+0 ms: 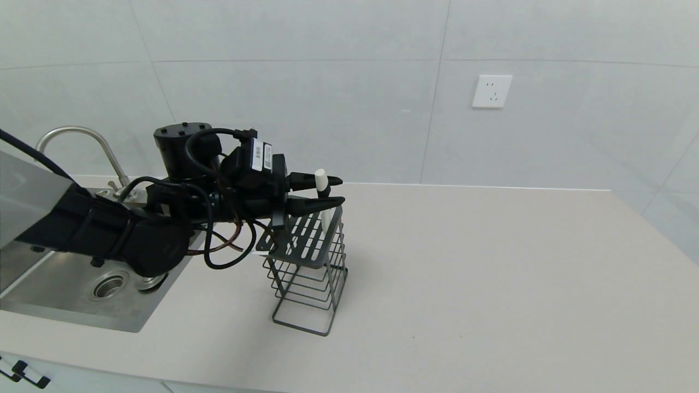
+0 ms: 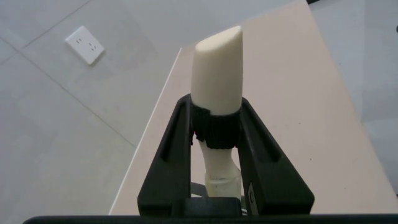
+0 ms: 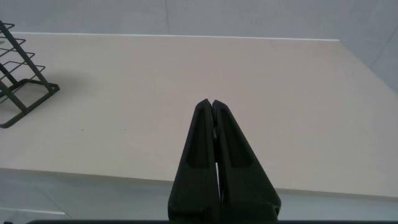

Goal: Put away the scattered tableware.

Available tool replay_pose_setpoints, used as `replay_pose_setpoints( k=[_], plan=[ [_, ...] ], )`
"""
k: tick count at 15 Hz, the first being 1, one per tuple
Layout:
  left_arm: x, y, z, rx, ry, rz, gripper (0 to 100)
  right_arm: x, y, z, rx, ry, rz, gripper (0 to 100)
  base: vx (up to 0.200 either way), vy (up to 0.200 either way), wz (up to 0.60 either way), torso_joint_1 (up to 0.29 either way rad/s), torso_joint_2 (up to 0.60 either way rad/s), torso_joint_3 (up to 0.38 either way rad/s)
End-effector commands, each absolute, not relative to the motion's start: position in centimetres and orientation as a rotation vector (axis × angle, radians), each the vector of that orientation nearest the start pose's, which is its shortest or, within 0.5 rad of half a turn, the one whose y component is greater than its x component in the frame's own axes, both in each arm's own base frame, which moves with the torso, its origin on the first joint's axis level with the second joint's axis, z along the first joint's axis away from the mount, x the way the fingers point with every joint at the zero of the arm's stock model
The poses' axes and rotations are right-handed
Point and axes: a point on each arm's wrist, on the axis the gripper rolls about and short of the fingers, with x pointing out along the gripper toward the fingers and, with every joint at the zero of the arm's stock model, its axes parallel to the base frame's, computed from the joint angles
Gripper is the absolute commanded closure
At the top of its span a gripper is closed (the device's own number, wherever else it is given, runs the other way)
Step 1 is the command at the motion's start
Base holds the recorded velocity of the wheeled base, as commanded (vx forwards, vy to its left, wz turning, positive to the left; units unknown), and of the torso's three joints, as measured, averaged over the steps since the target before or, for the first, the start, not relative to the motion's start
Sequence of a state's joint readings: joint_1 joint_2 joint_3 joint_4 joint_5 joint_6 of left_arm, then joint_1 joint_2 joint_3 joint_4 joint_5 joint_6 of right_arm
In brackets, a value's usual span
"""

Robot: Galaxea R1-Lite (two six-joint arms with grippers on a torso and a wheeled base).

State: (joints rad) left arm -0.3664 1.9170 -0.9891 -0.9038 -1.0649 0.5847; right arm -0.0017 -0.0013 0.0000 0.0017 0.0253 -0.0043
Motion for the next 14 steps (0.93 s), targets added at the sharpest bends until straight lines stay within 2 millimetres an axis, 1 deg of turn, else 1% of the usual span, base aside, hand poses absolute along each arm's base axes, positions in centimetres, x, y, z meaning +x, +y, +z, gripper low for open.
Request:
replay_pose_setpoints(
  k=[1, 6, 8, 10, 14],
  plan=[
    [33.2, -14.8, 17.6, 0.462, -0.365, -1.393, 100, -2.3, 0.1, 7.5, -0.005, 0.001, 0.025, 100, 0.0, 0.0, 0.0, 0.0, 0.0, 0.0],
    [33.2, -15.2, 17.2, 0.443, -0.318, -1.356, 100, -2.3, 0.1, 7.5, -0.005, 0.001, 0.025, 100, 0.0, 0.0, 0.0, 0.0, 0.0, 0.0],
    [33.3, -15.2, 16.8, 0.436, -0.298, -1.349, 100, -2.3, 0.1, 7.5, -0.005, 0.001, 0.025, 100, 0.0, 0.0, 0.0, 0.0, 0.0, 0.0],
    [33.4, -15.2, 15.8, 0.419, -0.252, -1.337, 100, -2.3, 0.1, 7.5, -0.005, 0.001, 0.025, 100, 0.0, 0.0, 0.0, 0.0, 0.0, 0.0],
    [33.6, -15.2, 15.1, 0.413, -0.233, -1.342, 100, -2.3, 0.1, 7.5, -0.005, 0.001, 0.025, 100, 0.0, 0.0, 0.0, 0.0, 0.0, 0.0]
  ],
)
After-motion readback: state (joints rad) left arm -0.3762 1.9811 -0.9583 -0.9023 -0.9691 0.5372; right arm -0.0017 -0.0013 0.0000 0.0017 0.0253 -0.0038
